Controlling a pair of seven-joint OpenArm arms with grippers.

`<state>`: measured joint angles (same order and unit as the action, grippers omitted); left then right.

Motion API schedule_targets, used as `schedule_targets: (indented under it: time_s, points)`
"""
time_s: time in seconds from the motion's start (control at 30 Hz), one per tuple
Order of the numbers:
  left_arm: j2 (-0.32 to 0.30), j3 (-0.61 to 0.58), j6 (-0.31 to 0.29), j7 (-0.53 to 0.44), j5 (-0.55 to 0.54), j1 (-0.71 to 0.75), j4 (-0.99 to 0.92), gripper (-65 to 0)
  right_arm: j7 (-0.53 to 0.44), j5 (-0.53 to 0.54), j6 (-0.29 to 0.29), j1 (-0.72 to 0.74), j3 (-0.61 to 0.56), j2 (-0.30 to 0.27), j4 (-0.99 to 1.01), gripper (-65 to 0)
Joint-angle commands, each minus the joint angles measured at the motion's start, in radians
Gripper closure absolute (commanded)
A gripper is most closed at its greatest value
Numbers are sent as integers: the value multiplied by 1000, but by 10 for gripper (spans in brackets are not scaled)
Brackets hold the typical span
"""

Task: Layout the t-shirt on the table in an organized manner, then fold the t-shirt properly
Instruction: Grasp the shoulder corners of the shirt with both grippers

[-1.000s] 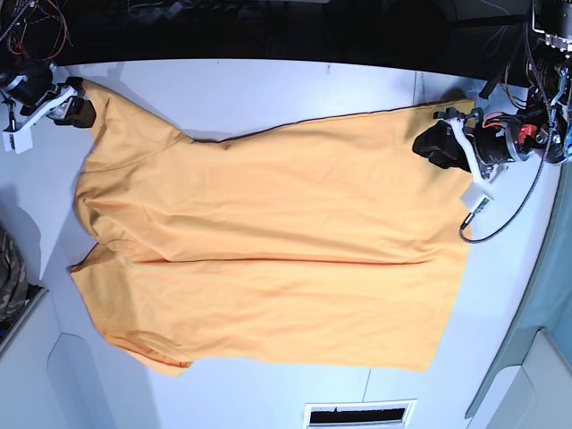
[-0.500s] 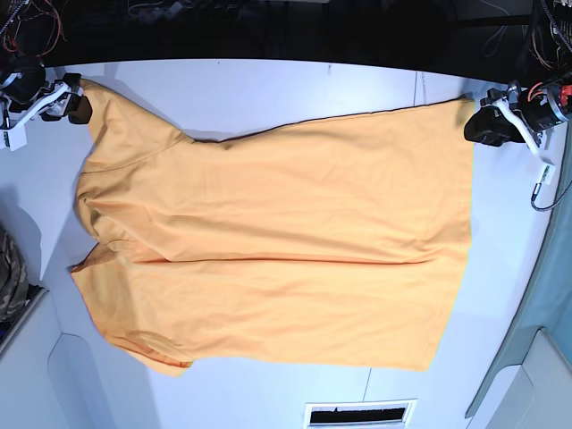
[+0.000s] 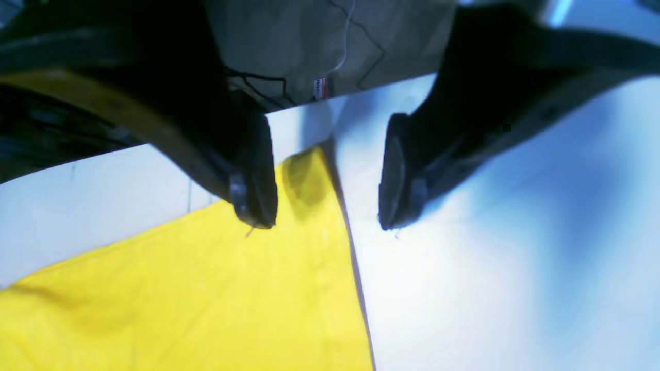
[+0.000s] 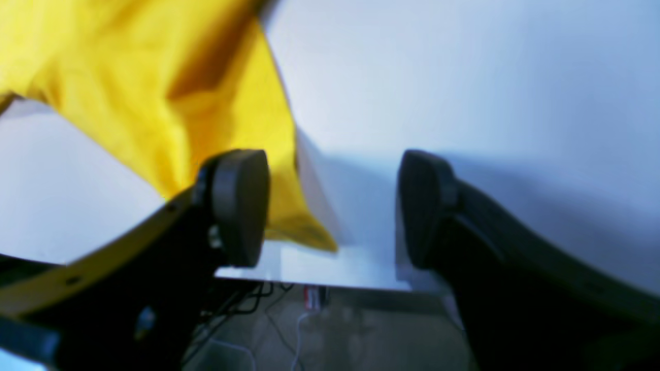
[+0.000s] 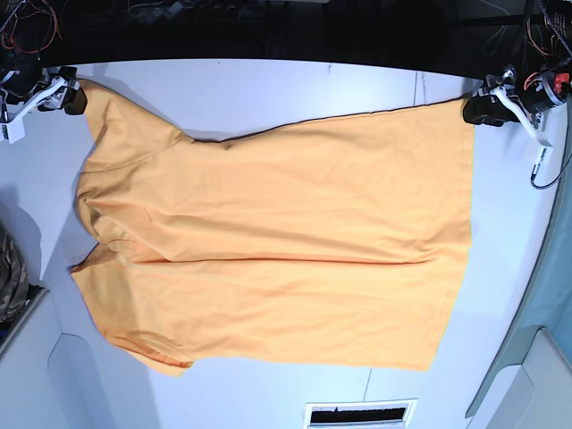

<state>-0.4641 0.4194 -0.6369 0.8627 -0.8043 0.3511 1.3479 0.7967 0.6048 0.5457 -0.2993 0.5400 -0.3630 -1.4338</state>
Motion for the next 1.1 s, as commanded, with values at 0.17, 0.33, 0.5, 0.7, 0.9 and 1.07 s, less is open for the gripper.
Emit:
schedule_targets:
  time_s: [0.17,0.33,0.5,0.7,0.9,1.07]
  points:
    - [22,-12,-3,7,2,-1,5,-357,-14,59,9,5,-74,0,12,-397]
    - [34,-102,-3,6,42,-2,5,-356,-15,58,8,5,-172,0,12,-396]
    - [34,-138,-3,-64,79,-2,5,-111,-15,69,8,5,-195,0,11,-318]
    - [27,-137,-61,-79,35,-2,9,0,-14,81,8,5,-187,-1,0,0]
    - [-20,-122,-61,-10,-93,4,69,0,85,169,20,2,-89,0,-91,0]
    - [-44,-47,-61,77,-194,6,137,0,187,251,36,-3,41,0,-167,0]
